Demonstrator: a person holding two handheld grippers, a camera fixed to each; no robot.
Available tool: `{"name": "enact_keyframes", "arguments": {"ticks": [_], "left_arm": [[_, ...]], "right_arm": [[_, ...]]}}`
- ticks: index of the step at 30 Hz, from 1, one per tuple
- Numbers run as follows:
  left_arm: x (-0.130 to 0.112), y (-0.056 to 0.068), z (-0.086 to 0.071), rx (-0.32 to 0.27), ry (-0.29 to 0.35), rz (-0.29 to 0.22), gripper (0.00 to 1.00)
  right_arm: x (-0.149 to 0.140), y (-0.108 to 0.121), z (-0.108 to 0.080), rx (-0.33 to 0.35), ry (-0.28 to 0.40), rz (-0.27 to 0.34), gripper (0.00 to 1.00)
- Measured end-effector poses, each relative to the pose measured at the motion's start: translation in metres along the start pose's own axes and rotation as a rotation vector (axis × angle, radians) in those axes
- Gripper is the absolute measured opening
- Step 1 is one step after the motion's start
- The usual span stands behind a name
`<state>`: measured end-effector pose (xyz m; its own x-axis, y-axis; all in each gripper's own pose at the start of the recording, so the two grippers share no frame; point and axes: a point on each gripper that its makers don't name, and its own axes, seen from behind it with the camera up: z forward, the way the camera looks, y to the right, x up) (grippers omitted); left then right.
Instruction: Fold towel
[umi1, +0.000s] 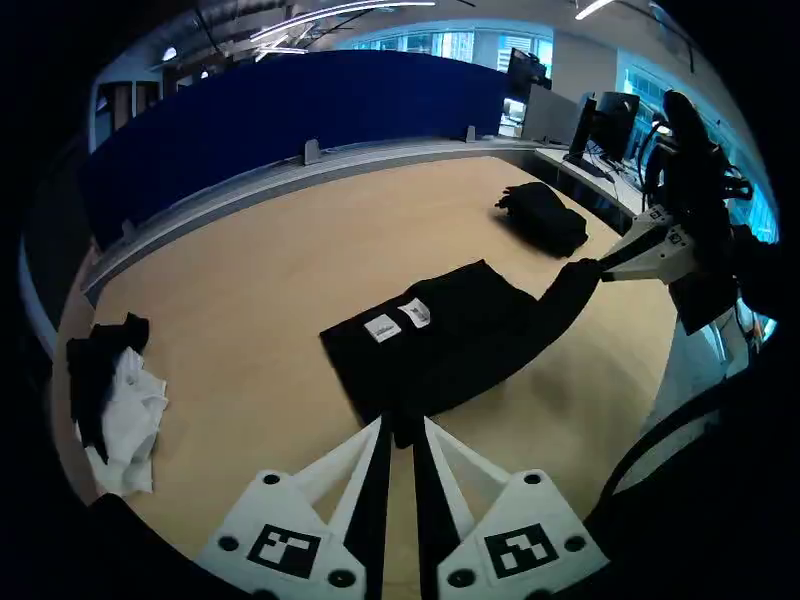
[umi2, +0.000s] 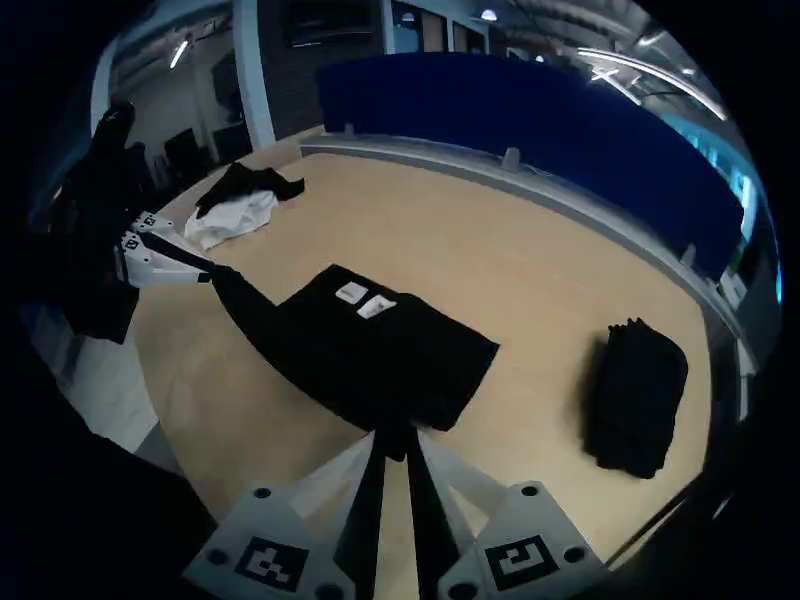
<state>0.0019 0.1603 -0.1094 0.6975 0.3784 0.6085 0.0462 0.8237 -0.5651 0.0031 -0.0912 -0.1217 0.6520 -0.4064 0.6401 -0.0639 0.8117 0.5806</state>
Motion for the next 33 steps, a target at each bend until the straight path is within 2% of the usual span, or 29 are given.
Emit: {"name": "enact_keyframes", "arguments": {"ticks": [5,13,17,24,33], "left_arm": [[0.010,-0.012,0.018,0.012,-0.017,0.013,0.14],[0.020,-0.031,0.063,0.026,-0.043,0.030,0.14],[0.023,-0.040,0.081,0.038,-0.055,0.041,0.14],[0.017,-0.049,0.108,0.042,-0.092,0.055,0.14],[0.011,-0.055,0.129,0.037,-0.116,0.063,0.14]], "right_arm": [[0.008,0.013,0.014,-0.011,-0.009,0.010,0.15],[0.013,0.037,0.050,-0.029,-0.049,0.040,0.15],[0.014,0.047,0.067,-0.030,-0.065,0.065,0.15],[0.007,0.058,0.095,-0.027,-0.095,0.117,0.15],[-0.002,0.068,0.111,-0.035,-0.106,0.154,0.16]]}}
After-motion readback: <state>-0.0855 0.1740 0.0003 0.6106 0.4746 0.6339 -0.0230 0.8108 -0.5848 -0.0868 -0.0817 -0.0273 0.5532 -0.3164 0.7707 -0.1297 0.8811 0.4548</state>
